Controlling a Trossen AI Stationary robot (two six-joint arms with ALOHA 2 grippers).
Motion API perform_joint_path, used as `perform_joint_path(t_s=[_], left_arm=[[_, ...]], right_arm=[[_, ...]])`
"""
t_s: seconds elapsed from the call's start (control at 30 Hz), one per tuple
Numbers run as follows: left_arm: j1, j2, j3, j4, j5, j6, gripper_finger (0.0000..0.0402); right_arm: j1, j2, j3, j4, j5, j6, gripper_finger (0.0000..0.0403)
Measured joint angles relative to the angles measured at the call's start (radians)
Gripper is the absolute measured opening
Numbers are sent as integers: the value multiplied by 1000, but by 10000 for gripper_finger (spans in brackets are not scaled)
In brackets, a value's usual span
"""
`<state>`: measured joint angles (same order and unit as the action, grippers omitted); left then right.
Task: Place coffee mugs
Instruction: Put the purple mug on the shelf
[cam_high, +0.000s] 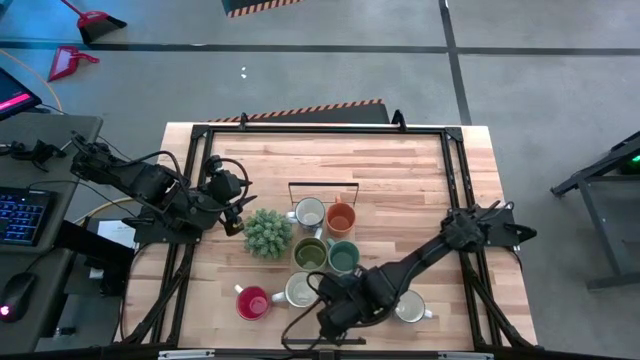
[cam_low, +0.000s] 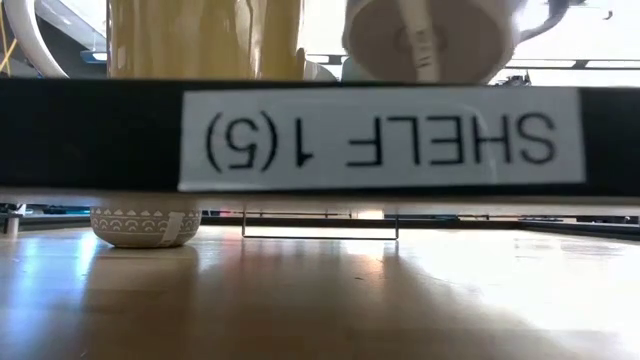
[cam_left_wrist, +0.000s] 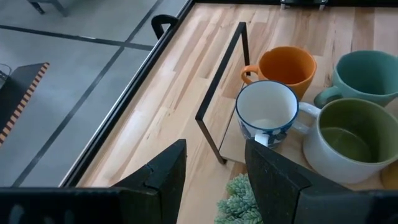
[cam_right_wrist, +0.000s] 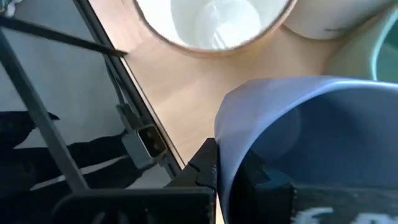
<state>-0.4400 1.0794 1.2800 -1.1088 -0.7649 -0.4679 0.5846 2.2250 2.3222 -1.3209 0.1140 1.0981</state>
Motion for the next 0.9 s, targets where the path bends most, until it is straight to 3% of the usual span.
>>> perform_joint_path(t_s=[0.9], left_arm=[[0, 0, 0, 6, 4, -1, 154]], right_arm=[[-47, 63, -2, -21, -17, -52, 0]])
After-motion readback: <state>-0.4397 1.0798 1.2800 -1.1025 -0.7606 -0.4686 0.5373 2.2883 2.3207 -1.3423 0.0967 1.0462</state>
